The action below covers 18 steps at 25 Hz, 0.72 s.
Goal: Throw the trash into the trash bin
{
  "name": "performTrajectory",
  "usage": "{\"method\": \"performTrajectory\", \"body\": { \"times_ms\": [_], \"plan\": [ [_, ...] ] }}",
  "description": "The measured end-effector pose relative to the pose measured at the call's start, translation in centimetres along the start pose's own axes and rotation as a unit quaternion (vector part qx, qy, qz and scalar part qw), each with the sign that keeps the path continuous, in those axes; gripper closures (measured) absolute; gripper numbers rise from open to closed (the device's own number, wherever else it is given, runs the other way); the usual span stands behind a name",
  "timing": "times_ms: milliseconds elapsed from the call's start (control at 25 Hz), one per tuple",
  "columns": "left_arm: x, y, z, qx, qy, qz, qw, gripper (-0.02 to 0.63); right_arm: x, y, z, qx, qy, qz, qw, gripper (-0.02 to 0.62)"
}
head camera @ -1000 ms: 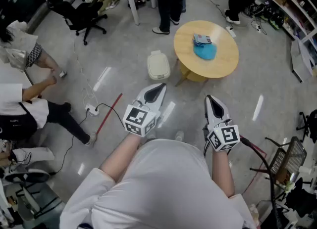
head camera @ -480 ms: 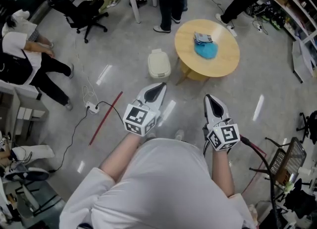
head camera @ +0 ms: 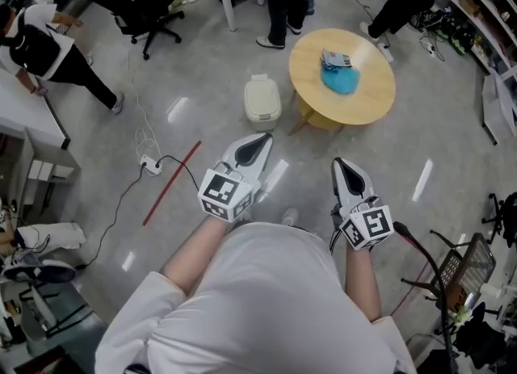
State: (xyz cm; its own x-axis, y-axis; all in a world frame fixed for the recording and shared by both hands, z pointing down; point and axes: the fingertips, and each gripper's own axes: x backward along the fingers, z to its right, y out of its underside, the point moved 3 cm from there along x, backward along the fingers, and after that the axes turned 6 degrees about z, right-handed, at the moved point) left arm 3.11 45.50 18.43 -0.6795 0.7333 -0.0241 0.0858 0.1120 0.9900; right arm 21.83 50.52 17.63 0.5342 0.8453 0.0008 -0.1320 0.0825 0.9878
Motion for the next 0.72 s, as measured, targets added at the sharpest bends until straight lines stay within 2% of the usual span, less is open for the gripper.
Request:
{"method": "performTrajectory", "body": {
  "times_ms": [280, 720],
  "plan": [
    [-0.7, 0.8, 1.0, 0.001, -0.03, -0.012, 0.9995, 0.601, 0.7, 0.8, 3.1, 0.003, 0.02, -0.019, 1.0, 0.594],
    [-2.2, 1.5, 3.3, -0.006, -0.065, -0.006, 0.9979, 0.603, 2.0, 0.9, 6.0, 0.021, -0.025, -0.026, 0.999, 0.594]
  ]
}}
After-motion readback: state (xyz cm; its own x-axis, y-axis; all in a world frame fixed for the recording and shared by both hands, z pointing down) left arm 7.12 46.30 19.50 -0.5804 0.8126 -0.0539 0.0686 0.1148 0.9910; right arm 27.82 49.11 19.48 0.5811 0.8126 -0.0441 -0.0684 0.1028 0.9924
